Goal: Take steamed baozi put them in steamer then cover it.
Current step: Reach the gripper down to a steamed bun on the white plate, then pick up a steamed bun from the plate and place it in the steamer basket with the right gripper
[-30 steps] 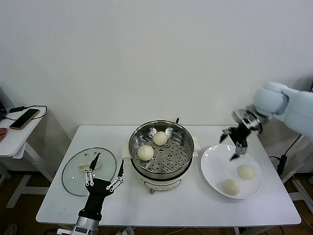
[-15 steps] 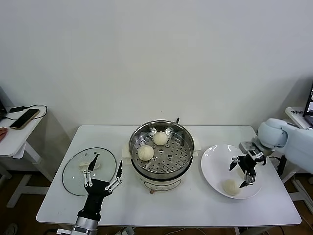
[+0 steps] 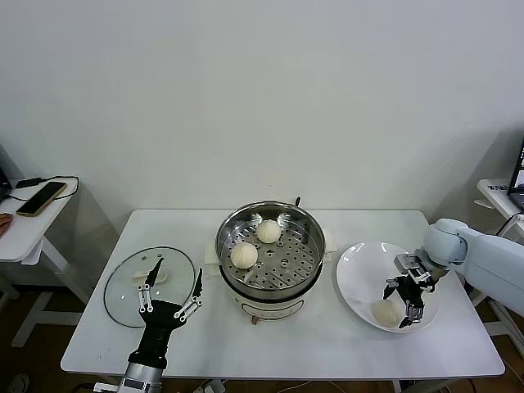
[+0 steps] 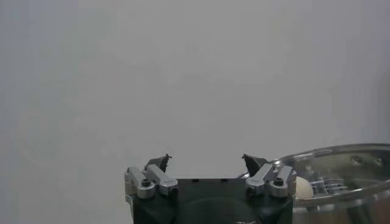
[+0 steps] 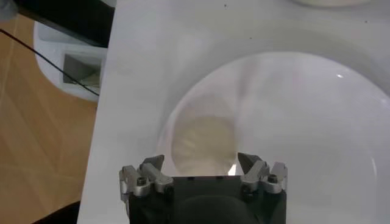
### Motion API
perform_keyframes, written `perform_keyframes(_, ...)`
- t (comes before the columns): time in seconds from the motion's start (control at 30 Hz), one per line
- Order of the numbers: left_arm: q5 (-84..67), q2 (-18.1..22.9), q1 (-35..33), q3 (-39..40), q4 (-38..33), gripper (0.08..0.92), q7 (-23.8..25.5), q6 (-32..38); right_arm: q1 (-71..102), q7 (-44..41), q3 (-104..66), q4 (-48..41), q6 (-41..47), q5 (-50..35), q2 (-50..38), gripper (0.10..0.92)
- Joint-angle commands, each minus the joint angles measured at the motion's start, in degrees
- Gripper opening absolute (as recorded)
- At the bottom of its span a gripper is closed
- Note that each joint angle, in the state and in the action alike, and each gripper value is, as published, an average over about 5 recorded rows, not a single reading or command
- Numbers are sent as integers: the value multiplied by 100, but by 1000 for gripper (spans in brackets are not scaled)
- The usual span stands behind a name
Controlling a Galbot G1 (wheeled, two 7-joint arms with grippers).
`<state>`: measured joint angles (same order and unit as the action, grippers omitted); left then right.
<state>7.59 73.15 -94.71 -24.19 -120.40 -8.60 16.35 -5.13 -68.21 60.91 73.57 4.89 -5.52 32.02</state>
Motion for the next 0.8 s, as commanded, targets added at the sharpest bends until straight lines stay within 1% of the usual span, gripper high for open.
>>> perform_keyframes(0.03,-3,7,8,-29,-21,823,-8,-6,272,25,-195,-149,-19,77,99,822)
perform_keyframes(0.1,-5,8,10,-37,-31,823,-8,-10,262,20,-196,-148,-17,64,106,816)
perform_keyframes(0.17,-5,12,8,-37,-41,823,-8,-13,245,15,-196,-143,-14,44,106,792)
perform_keyframes(0.33,-1,27,0,-28,-53,823,-8,-15,148,-5,-157,-109,-19,1,73,686)
perform_keyframes(0.53,1,24,-11,-16,-98,823,-11,-23,-463,-119,13,137,-119,-63,-73,625)
perform_keyframes(0.63,6,12,-27,-7,-129,823,-11,-30,-1106,-250,131,320,-517,-20,-134,615)
perform_keyframes(0.8,16,-11,-59,0,-169,823,-14,-24,-2786,-426,834,560,-1834,9,111,612)
